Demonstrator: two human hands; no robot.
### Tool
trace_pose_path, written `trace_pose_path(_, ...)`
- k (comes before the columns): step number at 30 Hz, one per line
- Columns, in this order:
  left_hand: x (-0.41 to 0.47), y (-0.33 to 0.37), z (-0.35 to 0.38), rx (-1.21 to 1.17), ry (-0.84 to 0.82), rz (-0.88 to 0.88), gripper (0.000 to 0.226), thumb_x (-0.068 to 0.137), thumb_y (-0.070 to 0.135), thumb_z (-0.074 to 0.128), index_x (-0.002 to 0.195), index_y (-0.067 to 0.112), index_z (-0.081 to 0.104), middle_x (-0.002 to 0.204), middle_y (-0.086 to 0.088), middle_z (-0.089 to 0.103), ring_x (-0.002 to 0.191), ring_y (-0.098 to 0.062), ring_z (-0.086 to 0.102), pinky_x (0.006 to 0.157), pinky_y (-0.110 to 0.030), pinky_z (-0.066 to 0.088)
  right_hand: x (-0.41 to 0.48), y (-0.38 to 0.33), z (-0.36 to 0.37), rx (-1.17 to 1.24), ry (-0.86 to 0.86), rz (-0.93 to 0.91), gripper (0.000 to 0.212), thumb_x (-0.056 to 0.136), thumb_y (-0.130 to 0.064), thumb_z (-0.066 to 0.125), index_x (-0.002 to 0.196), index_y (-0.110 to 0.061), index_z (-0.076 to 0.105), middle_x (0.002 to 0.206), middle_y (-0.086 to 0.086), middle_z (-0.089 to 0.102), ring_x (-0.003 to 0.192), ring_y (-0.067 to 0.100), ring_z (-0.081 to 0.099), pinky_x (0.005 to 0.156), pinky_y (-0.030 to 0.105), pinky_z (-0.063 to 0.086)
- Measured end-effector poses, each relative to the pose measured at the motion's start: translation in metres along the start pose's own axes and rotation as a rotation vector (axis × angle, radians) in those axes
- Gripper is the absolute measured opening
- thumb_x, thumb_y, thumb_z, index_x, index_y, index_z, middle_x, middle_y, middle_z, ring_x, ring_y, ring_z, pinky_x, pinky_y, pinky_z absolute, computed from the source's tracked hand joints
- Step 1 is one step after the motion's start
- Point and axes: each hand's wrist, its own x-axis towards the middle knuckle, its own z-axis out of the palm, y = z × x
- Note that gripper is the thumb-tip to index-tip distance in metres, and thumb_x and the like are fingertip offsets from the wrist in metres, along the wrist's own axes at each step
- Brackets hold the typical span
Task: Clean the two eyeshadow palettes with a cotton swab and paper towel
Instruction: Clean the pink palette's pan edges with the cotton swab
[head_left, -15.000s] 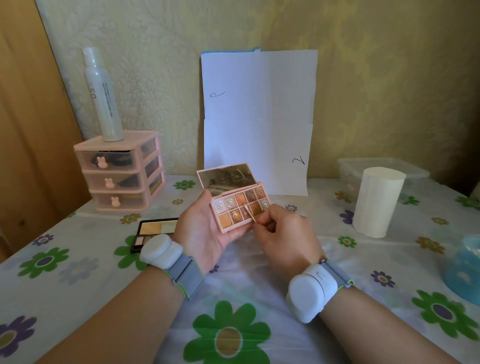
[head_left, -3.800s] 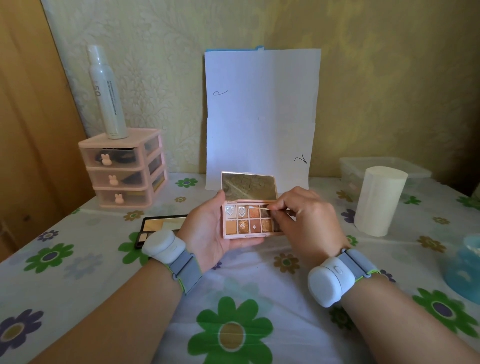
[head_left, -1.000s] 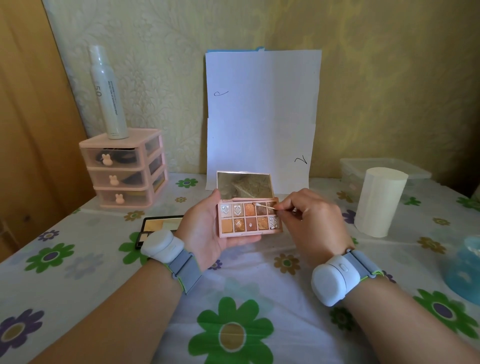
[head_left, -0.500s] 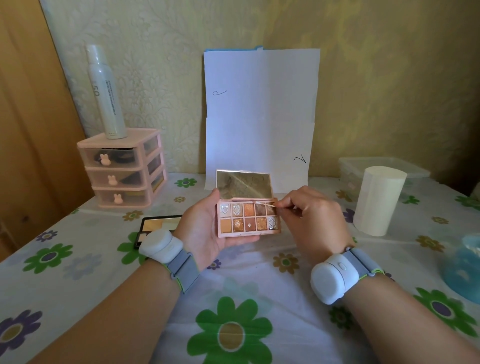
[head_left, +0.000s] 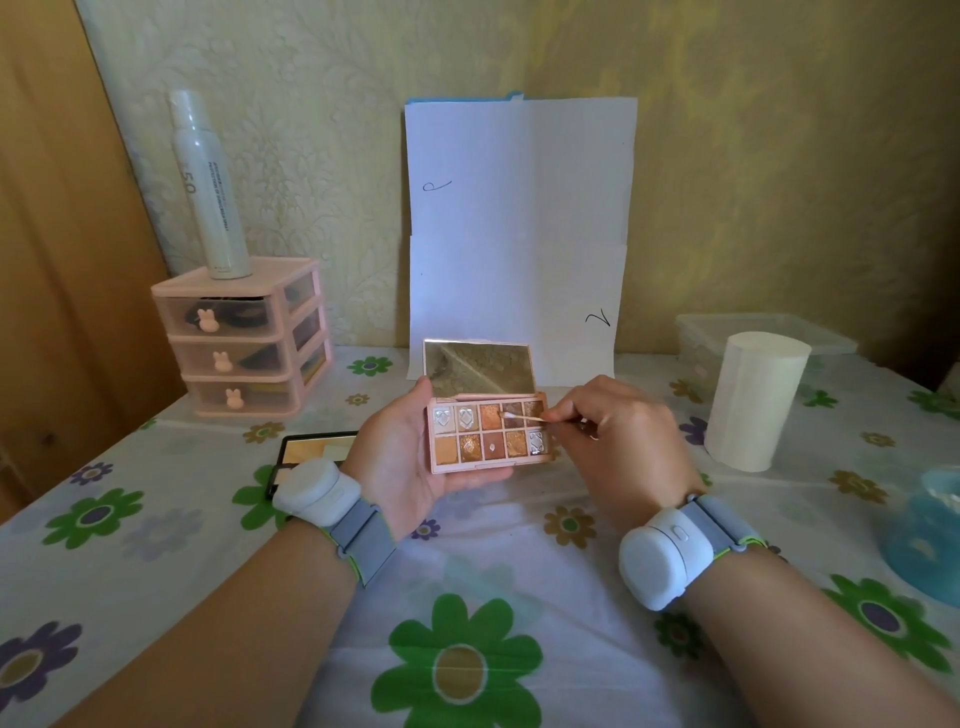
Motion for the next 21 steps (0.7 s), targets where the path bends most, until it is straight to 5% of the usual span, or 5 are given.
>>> trace_pose_path(4, 0.0003, 0.0004, 0.0006, 0.002, 0.011, -0.002, 0.058, 0.108, 0.049, 0.034, 0.130, 0.003, 0.062, 0.116, -0.022, 0.074, 0.099, -0.044, 0.074, 0.073, -0.059, 0.062, 0.0000, 0.0002, 0.0005, -0.006, -0.002, -0.005, 0.015, 0.079, -0.010, 0.076, 0.080, -0.024, 0.076, 0.078, -0.008, 0.065, 0.073, 0.018, 0.058, 0.066, 0.030, 0.048)
trace_pose_path(10, -0.0005, 0.0021, 0.0007, -0.022, 0.048, 0.026, 0.057, 0.109, 0.047, 0.033, 0.122, 0.002, 0.064, 0.111, -0.023, 0.075, 0.096, -0.045, 0.074, 0.077, -0.059, 0.061, 0.0001, -0.0013, 0.0006, -0.016, -0.096, -0.014, 0.015, 0.079, -0.012, 0.077, 0.077, -0.027, 0.075, 0.077, -0.013, 0.064, 0.074, 0.006, 0.052, 0.066, 0.005, 0.034)
trace_pose_path(21, 0.0002, 0.0020, 0.0007, -0.024, 0.049, 0.028, 0.059, 0.108, 0.048, 0.032, 0.125, 0.000, 0.062, 0.113, -0.024, 0.074, 0.097, -0.046, 0.073, 0.076, -0.060, 0.061, 0.0001, 0.0005, 0.0044, -0.017, -0.068, -0.002, 0.015, 0.078, -0.012, 0.077, 0.076, -0.027, 0.075, 0.077, -0.011, 0.064, 0.074, 0.012, 0.055, 0.064, 0.015, 0.036)
